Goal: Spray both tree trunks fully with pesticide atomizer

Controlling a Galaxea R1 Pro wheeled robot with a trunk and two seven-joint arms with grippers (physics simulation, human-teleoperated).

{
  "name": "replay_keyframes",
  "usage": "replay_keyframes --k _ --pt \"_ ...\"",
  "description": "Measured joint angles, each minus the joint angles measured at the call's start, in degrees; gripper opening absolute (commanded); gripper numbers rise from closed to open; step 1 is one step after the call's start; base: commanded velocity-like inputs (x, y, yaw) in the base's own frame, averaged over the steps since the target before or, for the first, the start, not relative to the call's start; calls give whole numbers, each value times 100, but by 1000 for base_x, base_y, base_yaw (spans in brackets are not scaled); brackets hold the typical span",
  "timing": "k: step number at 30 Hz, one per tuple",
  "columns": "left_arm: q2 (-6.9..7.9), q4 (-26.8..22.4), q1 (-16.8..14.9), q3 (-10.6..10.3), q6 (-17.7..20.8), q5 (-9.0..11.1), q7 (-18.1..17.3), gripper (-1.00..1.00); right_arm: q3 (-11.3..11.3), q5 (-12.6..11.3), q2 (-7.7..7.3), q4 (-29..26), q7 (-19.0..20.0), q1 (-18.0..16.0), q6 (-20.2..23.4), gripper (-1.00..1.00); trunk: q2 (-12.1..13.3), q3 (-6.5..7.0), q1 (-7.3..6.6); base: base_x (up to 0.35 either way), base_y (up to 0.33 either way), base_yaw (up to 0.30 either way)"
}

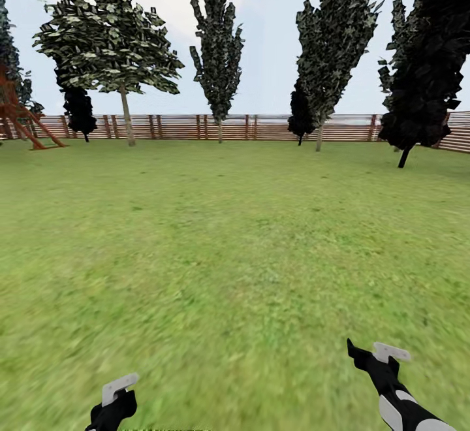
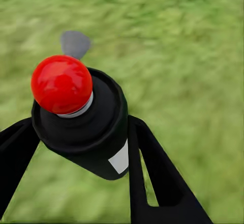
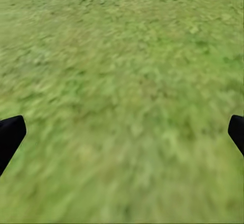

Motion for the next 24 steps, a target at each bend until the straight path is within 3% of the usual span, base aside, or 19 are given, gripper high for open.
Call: replay_keyframes --k 24 --pt "-36 1 0 0 0 0 0 -100 1 1 4 8 0 0 0 100 0 0 0 0 0 287"
